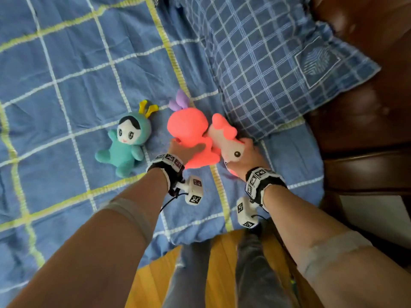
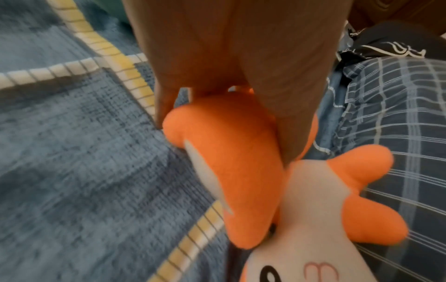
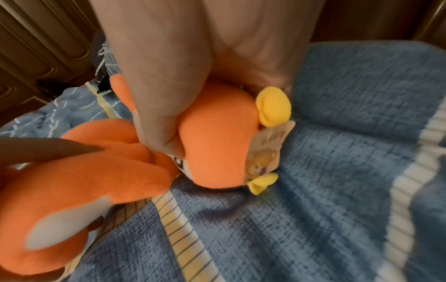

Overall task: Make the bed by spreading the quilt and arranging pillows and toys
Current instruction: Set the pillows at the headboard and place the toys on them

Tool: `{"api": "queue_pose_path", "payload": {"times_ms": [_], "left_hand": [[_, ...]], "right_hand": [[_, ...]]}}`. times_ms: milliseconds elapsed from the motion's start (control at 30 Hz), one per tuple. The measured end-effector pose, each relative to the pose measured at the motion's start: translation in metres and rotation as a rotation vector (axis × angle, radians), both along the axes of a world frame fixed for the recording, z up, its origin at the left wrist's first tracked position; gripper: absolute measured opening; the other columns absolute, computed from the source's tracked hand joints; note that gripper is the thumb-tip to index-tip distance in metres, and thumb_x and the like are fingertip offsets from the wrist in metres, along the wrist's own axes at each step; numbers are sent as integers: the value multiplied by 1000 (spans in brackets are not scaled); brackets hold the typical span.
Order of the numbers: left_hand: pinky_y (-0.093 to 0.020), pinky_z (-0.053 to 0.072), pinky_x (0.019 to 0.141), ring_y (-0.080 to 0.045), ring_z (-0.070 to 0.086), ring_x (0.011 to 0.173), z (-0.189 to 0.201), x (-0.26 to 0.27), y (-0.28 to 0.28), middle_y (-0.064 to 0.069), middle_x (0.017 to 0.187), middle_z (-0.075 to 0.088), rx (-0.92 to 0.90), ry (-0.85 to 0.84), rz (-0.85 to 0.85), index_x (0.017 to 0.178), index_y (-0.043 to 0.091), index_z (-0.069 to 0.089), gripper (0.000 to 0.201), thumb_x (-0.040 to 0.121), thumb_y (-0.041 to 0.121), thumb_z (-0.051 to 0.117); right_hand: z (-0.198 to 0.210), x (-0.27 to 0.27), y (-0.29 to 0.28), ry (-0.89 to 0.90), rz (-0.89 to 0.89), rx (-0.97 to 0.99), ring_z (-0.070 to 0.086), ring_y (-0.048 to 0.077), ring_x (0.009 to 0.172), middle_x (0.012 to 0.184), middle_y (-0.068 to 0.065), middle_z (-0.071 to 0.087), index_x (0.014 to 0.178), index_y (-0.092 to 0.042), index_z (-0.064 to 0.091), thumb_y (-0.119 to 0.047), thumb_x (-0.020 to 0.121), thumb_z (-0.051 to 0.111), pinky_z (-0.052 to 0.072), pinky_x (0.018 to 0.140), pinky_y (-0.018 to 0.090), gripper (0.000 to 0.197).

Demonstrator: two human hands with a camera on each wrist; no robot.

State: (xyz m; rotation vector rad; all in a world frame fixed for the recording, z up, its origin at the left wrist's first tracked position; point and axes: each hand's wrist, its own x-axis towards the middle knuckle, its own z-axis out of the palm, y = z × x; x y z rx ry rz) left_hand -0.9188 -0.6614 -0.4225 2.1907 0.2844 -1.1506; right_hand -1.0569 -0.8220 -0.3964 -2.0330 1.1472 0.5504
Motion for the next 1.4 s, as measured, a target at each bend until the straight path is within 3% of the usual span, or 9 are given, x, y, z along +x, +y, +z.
{"api": "queue_pose_path", "payload": {"times_ms": [100, 267, 467, 633, 800, 933, 1067, 1200, 1400], "left_hand": [[-33, 43, 97, -27, 54, 122, 23, -18, -13, -12, 134, 55, 14, -4, -10, 139, 7, 42, 85, 72, 40, 81], [-35, 45, 85, -26, 58, 99, 74, -63, -51, -17, 123, 60, 25, -41, -32, 129, 3, 45, 66, 75, 19, 79], [-36, 32, 104, -29, 48, 126, 93, -121, -122, -5, 133, 53, 176, -124, -196, 132, 29, 45, 103, 39, 71, 56], [-45, 48, 97, -33, 61, 109, 85, -148, -162, -11, 113, 67, 3, -201, -131, 120, 20, 57, 102, 28, 63, 66], [-35, 40, 102, -32, 50, 119, 74, -150, -186, -15, 129, 50, 97, -224, -254, 133, 16, 48, 80, 66, 47, 80], [-30, 38, 91, -27, 50, 105, 55, -152, -187, -10, 129, 40, 79, -278, -257, 126, 7, 50, 80, 65, 48, 82], [-35, 50, 80, -29, 65, 98, 61, -161, -189, -7, 111, 62, 111, -386, -247, 113, 11, 55, 77, 59, 61, 78], [-38, 47, 72, -32, 66, 90, 81, -168, -204, -2, 115, 52, 126, -555, -320, 112, 16, 52, 59, 72, 55, 70], [-41, 59, 77, -27, 71, 83, 63, -167, -216, -2, 97, 69, -148, -130, -321, 134, 24, 36, 59, 79, 27, 56]], "right_hand": [[25, -25, -10, -1, -103, 16, 54, 24, 88, 108, -3, 52, 128, -19, 30, -41, 65, 76, 42, 70, 27, 81], [68, -83, -47, 43, -81, -4, 59, 32, 105, 115, 6, 59, 120, -35, 41, -52, 54, 65, 49, 81, 37, 72], [116, -136, -139, -32, -97, -217, 55, 35, 114, 127, 11, 49, 134, -28, 39, -43, 63, 77, 46, 95, 39, 82], [114, -129, -194, -199, 2, -400, 46, 35, 121, 141, 6, 38, 129, -34, 49, -33, 66, 79, 46, 94, 41, 69], [79, -120, -195, -401, -19, -580, 35, 33, 136, 156, 10, 26, 148, -24, 35, -16, 64, 85, 35, 112, 43, 97], [59, -133, -183, -585, -153, -551, 27, 31, 145, 158, 13, 22, 152, -14, 25, -11, 61, 85, 27, 119, 41, 109], [60, -142, -178, -586, -141, -583, 27, 31, 144, 157, 15, 24, 153, -12, 25, -14, 60, 82, 25, 120, 40, 109], [75, -138, -180, -526, -131, -644, 35, 33, 136, 153, 13, 29, 151, -17, 28, -19, 58, 81, 32, 114, 42, 107], [80, -138, -177, -414, 46, -812, 34, 32, 138, 151, 7, 38, 124, -29, 59, -55, 71, 65, 22, 116, 49, 60]]}}
